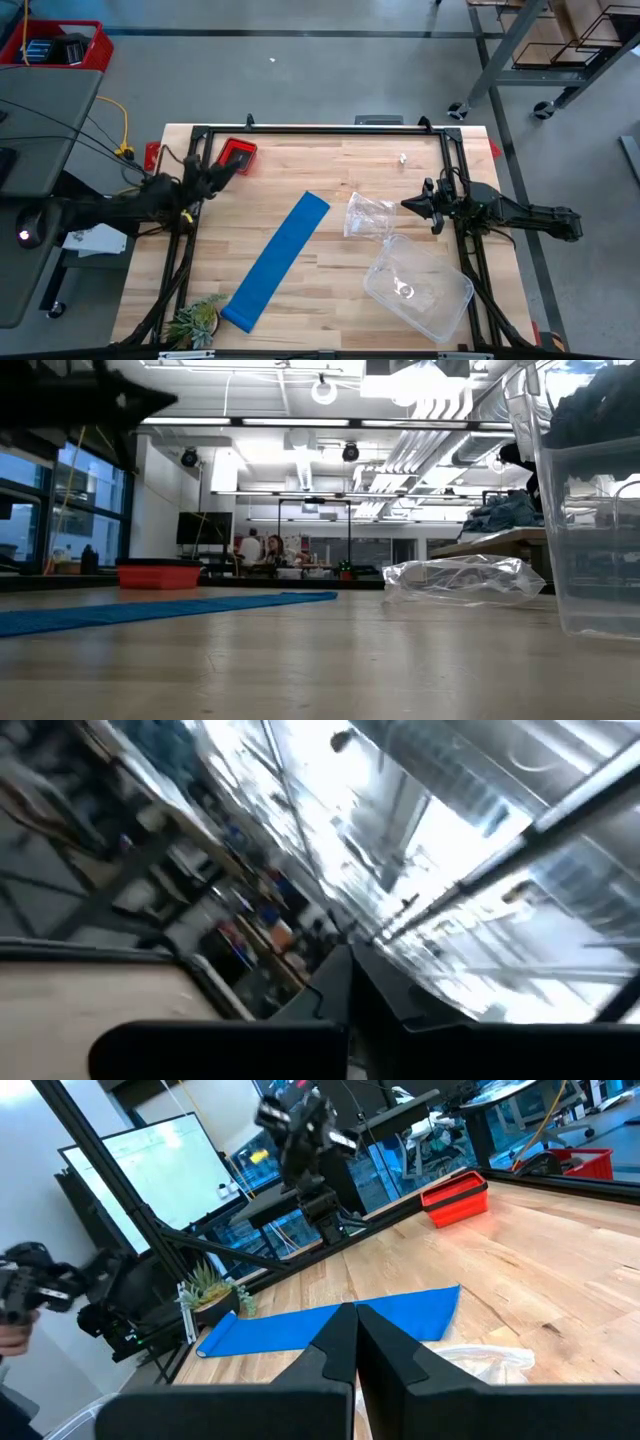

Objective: Roll bandage
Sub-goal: Roll the blue bandage

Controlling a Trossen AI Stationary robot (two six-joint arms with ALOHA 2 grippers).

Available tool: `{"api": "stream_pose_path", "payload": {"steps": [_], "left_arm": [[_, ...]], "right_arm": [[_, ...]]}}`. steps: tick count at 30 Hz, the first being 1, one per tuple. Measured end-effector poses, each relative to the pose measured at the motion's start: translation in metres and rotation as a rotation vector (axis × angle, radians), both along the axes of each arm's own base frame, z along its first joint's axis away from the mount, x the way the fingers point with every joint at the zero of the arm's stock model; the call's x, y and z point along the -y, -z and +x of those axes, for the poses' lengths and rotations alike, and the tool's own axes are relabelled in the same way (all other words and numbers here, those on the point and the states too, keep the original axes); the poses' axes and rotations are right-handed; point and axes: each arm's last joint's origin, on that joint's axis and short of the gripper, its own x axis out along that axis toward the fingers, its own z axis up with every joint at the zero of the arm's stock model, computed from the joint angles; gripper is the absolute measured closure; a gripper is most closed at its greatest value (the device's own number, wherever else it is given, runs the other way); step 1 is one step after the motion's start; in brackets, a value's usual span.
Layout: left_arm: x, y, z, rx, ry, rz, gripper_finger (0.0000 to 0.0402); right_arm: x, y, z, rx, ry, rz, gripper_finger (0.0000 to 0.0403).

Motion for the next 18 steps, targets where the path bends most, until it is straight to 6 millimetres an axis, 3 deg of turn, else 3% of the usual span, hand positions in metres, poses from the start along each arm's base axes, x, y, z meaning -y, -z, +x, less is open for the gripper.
{"api": "stream_pose_path", "payload": {"steps": [6, 10, 14, 18], "left_arm": [[0.002, -0.067, 0.045, -0.216, 0.152, 0.352, 0.0401], [-0.002, -0.095, 0.074, -0.294, 0.13, 0.454, 0.0401], [-0.009, -0.104, 0.098, -0.354, 0.157, 0.362, 0.0401], [-0.011, -0.116, 0.11, -0.479, 0.328, 0.183, 0.0401]], "right_arm": [[0.0, 0.0, 0.0, 0.0, 0.0, 0.0, 0.0402], [0.0, 0.0, 0.0, 0.0, 0.0, 0.0, 0.0402], [0.0, 0.0, 0.0, 0.0, 0.002, 0.0, 0.0402], [0.002, -0.009, 0.0, 0.098, 0.057, 0.053, 0.0402]]}}
